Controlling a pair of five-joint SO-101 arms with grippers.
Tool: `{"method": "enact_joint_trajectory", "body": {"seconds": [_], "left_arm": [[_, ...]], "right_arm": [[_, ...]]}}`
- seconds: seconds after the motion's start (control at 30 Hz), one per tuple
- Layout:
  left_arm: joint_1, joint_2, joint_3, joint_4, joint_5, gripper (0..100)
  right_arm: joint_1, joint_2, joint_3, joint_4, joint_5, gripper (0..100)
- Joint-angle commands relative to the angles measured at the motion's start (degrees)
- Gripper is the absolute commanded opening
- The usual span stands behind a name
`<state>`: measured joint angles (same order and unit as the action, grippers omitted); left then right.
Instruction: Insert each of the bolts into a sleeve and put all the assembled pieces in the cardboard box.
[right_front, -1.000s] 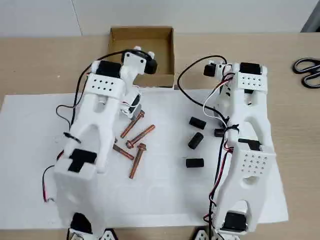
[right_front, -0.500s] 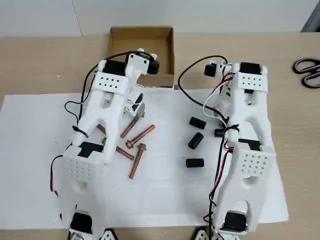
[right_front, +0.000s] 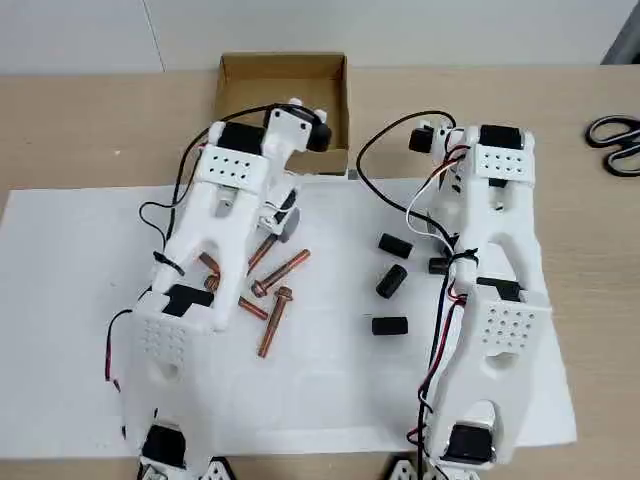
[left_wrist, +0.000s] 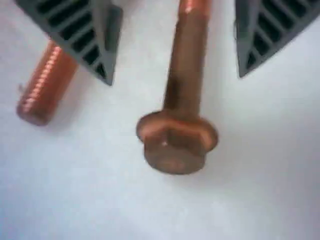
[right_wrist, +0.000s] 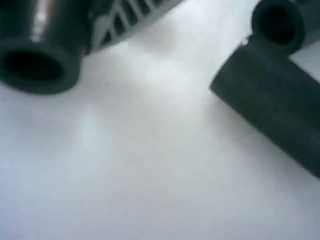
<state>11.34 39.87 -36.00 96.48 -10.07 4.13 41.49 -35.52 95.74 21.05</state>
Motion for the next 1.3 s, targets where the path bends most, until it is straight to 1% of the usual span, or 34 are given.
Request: {"method": "enact_joint_trajectory", "body": {"seconds": [0.0,0.47,0.53,0.6,0.7,1.03,1.27], "left_arm": [[0.2,0.4,-2.2,-1.5,-0.1,16],[0.4,7.8,-2.3,-5.0,-0.1,15],[0.4,8.0,-2.3,-5.0,-0.1,14],[0.4,8.0,-2.6,-5.0,-0.1,9],[0.4,8.1,-5.5,-4.0,-0.1,0],[0.4,8.1,-18.7,3.8,-0.1,0],[0.4,7.8,-19.6,4.0,0.2,0]], "right_arm": [[0.3,-4.0,-0.6,1.1,-0.5,0.7],[0.4,-4.0,-0.6,1.6,-0.4,0.7],[0.4,-4.0,-0.6,1.6,-0.4,0.7],[0.4,-4.0,-0.6,1.6,-0.2,0.7],[0.4,-4.4,-0.6,1.7,-0.1,0.7],[0.3,-5.1,-0.6,2.0,-0.1,0.7],[-0.2,-15.1,-0.6,3.6,-0.3,0.4]]}}
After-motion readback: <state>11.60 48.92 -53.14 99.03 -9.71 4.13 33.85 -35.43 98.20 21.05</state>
